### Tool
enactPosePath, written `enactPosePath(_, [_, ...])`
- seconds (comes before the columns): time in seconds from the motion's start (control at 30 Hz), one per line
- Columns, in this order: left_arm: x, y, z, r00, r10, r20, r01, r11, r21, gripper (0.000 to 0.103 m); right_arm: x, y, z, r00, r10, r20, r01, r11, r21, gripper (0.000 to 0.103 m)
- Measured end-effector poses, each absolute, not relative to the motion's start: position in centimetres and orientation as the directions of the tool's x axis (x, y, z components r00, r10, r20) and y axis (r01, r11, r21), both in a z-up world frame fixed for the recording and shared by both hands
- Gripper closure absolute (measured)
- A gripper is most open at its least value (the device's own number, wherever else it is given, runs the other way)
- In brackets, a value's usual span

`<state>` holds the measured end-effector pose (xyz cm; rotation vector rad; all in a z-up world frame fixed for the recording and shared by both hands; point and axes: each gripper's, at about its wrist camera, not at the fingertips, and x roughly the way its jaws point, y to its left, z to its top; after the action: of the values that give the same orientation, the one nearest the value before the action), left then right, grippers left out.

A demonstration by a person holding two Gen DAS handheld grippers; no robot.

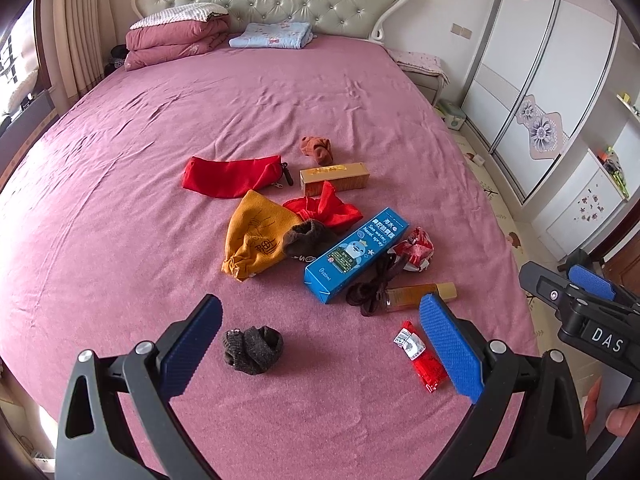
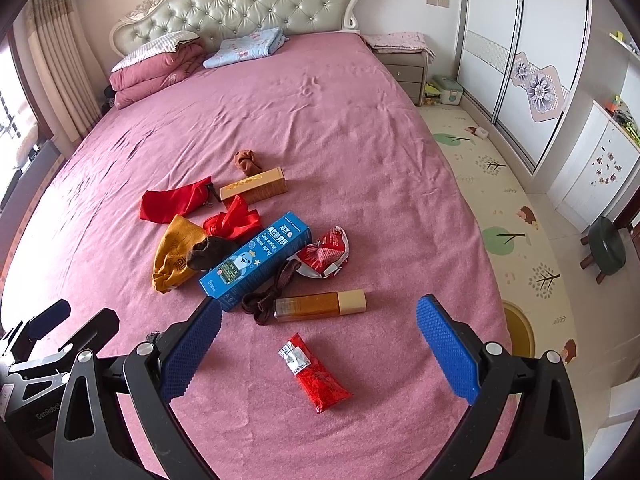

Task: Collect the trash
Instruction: 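Move both tools toward the grey sock and red packet on the bed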

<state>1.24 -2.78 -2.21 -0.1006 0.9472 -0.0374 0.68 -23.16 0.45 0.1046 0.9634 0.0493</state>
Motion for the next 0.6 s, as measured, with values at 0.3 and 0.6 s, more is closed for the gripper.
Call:
enactPosePath(0.3, [1.46, -2.29, -2.33, 0.583, -0.077, -0.809, -0.03, 0.993, -0.117, 0.004, 0.77, -23.08, 0.58, 0.572, 0.094, -0.815, 0.006, 0.993, 0.118, 0.009])
enactPosePath(0.6, [1.73, -1.83, -2.73, 0.563, -0.077, -0.823, -0.035, 0.993, -0.116, 0.004, 0.86, -22.43, -0.02, 0.56, 0.111, -0.821, -0.015, 0.992, 0.124, 0.009])
